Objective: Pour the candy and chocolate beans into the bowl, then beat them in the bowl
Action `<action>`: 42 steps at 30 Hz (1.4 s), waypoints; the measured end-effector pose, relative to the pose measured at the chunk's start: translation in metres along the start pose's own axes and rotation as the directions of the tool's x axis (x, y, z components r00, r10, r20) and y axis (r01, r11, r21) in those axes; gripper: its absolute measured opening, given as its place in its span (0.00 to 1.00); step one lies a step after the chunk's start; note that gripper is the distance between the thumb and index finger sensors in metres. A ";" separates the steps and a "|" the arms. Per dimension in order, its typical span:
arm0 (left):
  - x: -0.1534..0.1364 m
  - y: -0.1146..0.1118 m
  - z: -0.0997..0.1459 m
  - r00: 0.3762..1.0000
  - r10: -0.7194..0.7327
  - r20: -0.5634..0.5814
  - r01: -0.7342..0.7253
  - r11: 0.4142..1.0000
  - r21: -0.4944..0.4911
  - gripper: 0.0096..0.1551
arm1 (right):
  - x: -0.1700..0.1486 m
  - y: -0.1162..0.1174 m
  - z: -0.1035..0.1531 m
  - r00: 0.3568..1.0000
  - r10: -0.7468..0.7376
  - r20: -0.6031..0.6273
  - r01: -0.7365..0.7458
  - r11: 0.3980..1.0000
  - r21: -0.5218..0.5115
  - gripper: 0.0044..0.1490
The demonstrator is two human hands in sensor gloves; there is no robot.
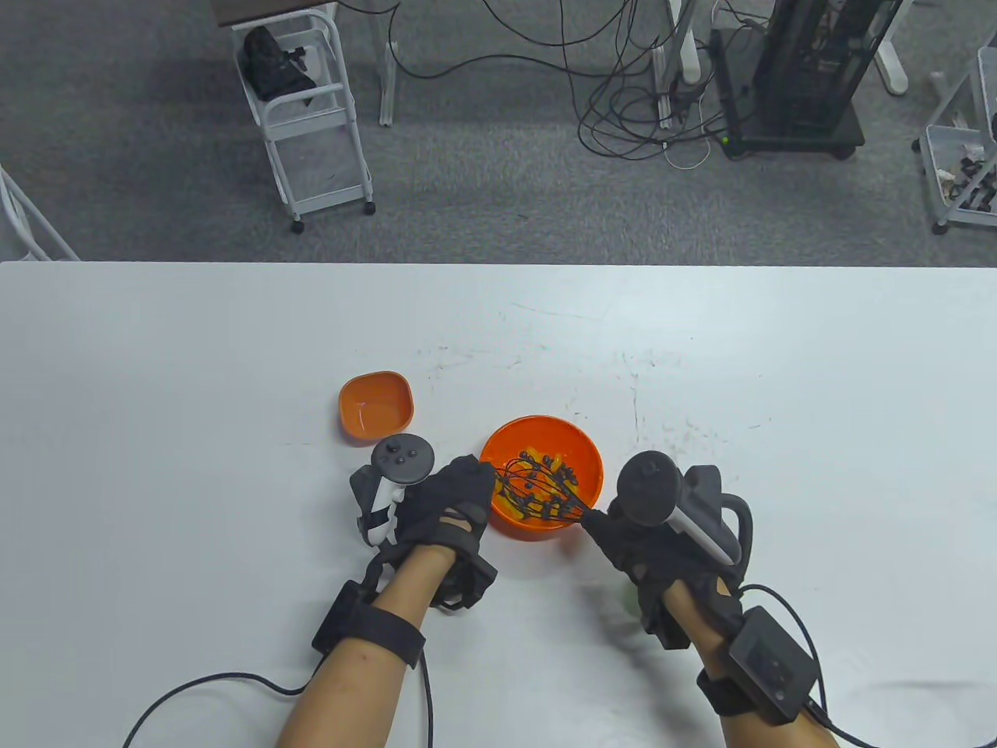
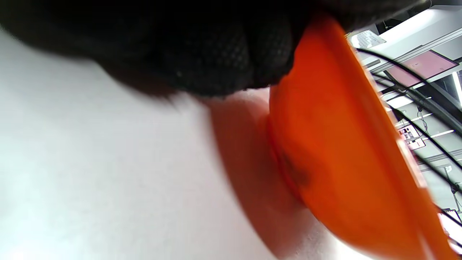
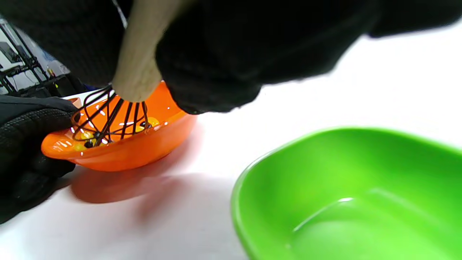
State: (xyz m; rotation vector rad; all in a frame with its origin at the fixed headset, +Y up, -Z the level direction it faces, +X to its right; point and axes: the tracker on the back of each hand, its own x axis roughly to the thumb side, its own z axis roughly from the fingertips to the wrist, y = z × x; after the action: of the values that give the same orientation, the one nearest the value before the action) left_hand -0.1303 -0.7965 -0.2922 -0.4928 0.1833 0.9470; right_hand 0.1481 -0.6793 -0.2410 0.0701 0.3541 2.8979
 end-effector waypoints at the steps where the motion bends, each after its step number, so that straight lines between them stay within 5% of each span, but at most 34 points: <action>1: 0.000 0.000 0.000 1.000 0.001 0.000 -0.001 1.000 -0.002 0.26 | 0.000 -0.002 0.001 1.000 0.025 -0.004 -0.025 1.000 -0.006 0.36; 12: 0.000 0.001 -0.001 1.000 -0.001 0.018 0.002 1.000 -0.010 0.26 | -0.002 -0.008 0.003 0.978 0.154 -0.139 -0.172 0.976 -0.135 0.37; 28: -0.001 0.002 -0.002 1.000 0.019 0.007 -0.019 1.000 -0.011 0.26 | 0.004 0.013 -0.004 0.997 -0.074 -0.006 0.074 0.997 -0.026 0.38; 33: -0.003 0.002 -0.003 1.000 0.029 0.006 -0.029 0.999 -0.016 0.26 | 0.003 -0.006 0.006 0.999 0.031 0.009 -0.031 1.000 0.003 0.38; 42: -0.001 0.000 -0.002 1.000 0.003 0.016 -0.003 1.000 -0.008 0.26 | 0.004 -0.019 0.011 0.978 0.179 -0.105 -0.192 0.972 -0.133 0.37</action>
State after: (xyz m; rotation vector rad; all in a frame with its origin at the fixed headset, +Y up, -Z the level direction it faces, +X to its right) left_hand -0.1310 -0.7978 -0.2937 -0.4927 0.1662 0.9548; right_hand 0.1489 -0.6574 -0.2351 -0.0573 0.1616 3.1096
